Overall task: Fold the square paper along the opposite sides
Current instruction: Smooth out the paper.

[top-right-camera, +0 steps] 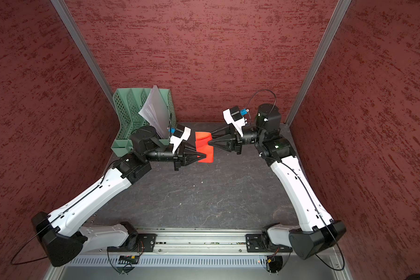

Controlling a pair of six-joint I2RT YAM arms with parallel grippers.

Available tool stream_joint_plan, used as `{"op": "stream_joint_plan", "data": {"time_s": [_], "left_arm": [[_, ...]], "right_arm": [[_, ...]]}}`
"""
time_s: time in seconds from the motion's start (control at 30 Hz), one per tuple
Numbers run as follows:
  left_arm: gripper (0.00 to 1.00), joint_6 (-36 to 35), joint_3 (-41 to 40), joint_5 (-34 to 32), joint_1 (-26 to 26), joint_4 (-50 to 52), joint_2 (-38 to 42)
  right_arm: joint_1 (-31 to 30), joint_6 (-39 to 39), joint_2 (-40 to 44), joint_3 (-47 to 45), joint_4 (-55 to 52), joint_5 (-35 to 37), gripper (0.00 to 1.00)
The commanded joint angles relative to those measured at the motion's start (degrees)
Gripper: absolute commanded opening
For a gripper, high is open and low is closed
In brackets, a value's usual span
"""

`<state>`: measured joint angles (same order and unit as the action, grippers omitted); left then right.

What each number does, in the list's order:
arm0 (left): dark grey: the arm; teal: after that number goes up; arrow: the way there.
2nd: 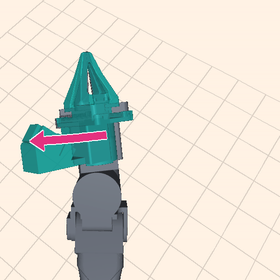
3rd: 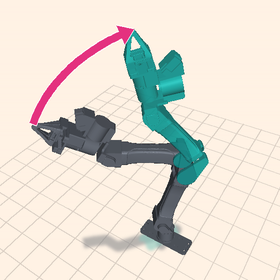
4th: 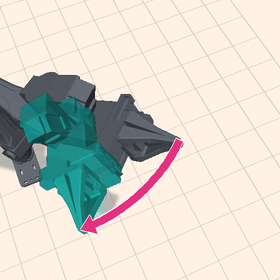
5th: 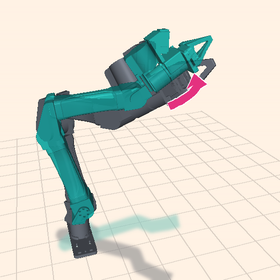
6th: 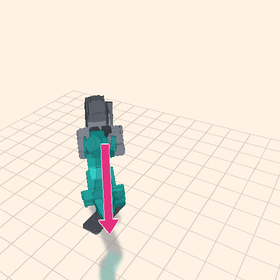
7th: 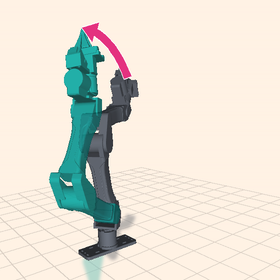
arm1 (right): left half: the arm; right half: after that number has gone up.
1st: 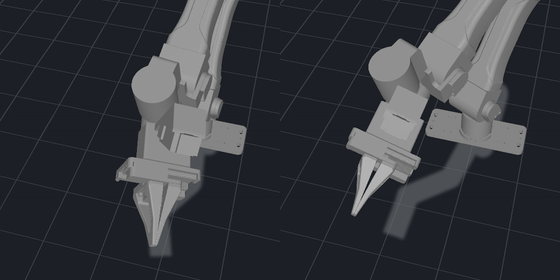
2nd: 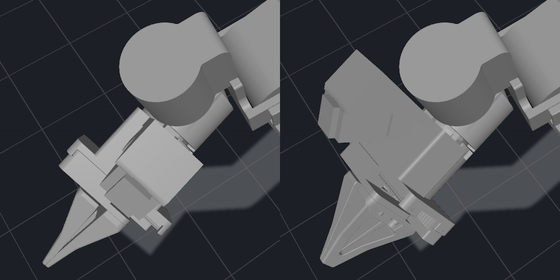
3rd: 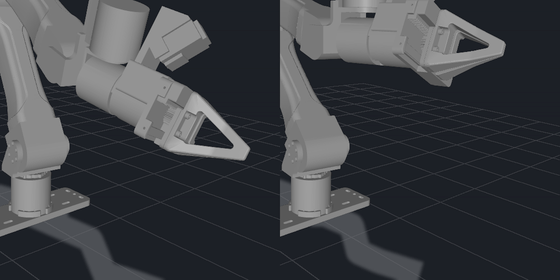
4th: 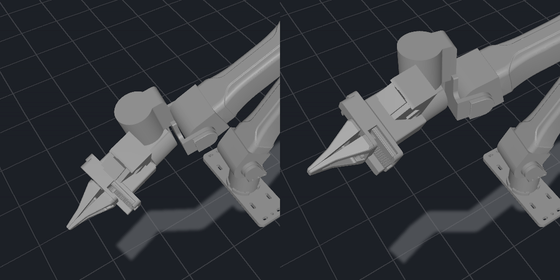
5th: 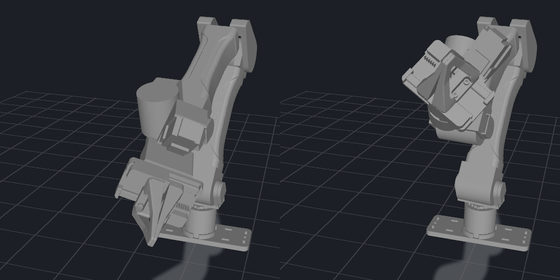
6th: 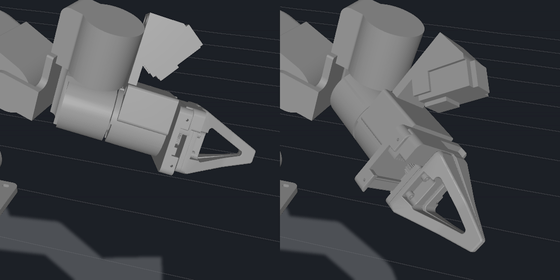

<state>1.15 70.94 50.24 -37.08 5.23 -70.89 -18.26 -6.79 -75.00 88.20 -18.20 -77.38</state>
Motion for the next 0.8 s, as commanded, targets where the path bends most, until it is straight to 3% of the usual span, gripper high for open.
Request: {"op": "stream_joint_plan", "data": {"time_s": [0.0,0.2,0.3,0.37,0.57,0.77], "left_arm": [[0.13,-3.42,2.04,-3.52,-0.23,1.35,0.17],[0.13,-4.3,3.29,-3.78,-0.34,2.26,-0.65],[0.13,-4.49,3.49,-3.57,-0.36,2.85,-0.65],[0.13,-5.37,4.08,-3.22,-0.49,4.65,-0.78],[0.13,-7.27,5.35,-2.6,-1.22,9.42,-1.27],[0.13,-7.39,5.02,-2.89,-1.46,9.03,-0.99]], "right_arm": [[0.1,1.51,0.27,-0.56,2.6,-1.72,0.35],[0.09,1.59,0.31,-0.91,2.51,-1.75,0.35],[0.14,1.06,0.05,-0.93,1.77,-0.77,0.48],[0.1,-0.4,-0.18,0.12,-0.33,0.0,0.5],[-0.01,-0.73,-1.1,1.31,-1.18,-0.19,0.47],[-0.63,-0.22,-1.45,1.26,-0.66,-0.31,0.36]]}}
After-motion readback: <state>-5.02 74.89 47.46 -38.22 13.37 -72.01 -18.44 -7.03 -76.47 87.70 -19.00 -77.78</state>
